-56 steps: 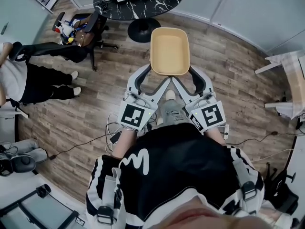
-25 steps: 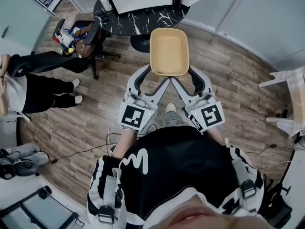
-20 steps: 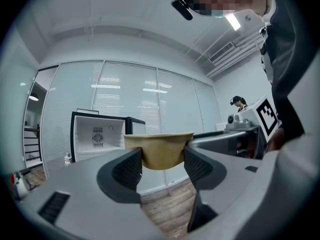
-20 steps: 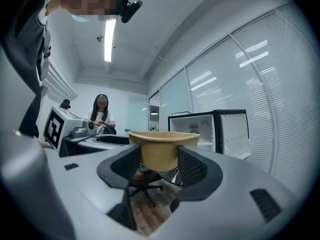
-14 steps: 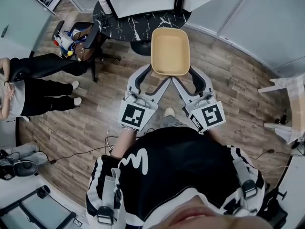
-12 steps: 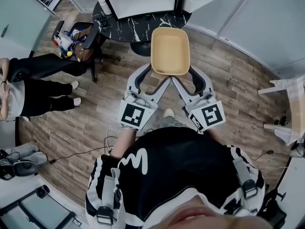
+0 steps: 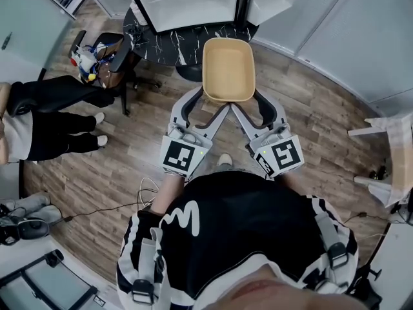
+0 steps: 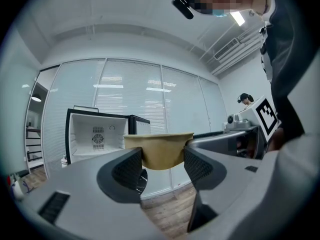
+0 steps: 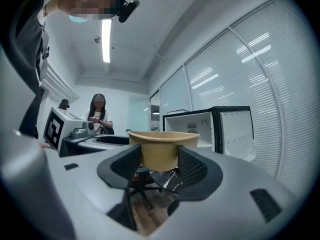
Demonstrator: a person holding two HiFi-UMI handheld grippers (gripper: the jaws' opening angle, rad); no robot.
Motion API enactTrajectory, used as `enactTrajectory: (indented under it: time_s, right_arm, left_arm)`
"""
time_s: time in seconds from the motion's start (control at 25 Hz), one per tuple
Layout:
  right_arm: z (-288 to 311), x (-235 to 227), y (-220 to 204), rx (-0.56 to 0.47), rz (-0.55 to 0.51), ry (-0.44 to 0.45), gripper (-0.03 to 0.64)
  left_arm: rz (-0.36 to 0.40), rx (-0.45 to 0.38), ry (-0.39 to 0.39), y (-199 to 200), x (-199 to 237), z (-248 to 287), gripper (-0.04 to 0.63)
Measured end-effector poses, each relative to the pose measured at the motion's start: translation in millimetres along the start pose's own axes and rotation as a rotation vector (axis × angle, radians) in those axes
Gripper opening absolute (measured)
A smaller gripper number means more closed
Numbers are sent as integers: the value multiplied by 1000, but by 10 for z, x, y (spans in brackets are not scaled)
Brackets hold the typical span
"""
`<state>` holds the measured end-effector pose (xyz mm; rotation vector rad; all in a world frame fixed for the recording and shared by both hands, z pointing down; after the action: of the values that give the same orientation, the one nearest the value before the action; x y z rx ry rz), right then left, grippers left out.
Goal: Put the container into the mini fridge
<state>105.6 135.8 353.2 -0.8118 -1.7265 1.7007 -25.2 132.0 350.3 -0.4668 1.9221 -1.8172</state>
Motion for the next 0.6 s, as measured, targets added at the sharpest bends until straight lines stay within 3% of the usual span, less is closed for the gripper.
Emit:
enactTrajectory:
  time_s: [0.6]
  right_arm:
    - [35, -274, -115, 18, -7, 24, 241]
  left_arm:
    - [-11, 2, 23, -130, -23, 248, 267]
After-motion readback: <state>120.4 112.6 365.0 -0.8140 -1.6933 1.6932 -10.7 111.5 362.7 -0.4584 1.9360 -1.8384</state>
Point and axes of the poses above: the fingertips, and each gripper's own axes: z forward along the fingers, x to its left, y out of its top, the point moved 6 cm from there along -z, backward along the fingers, and after that the axes turned 10 degrees about y, right-handed, at the moved point
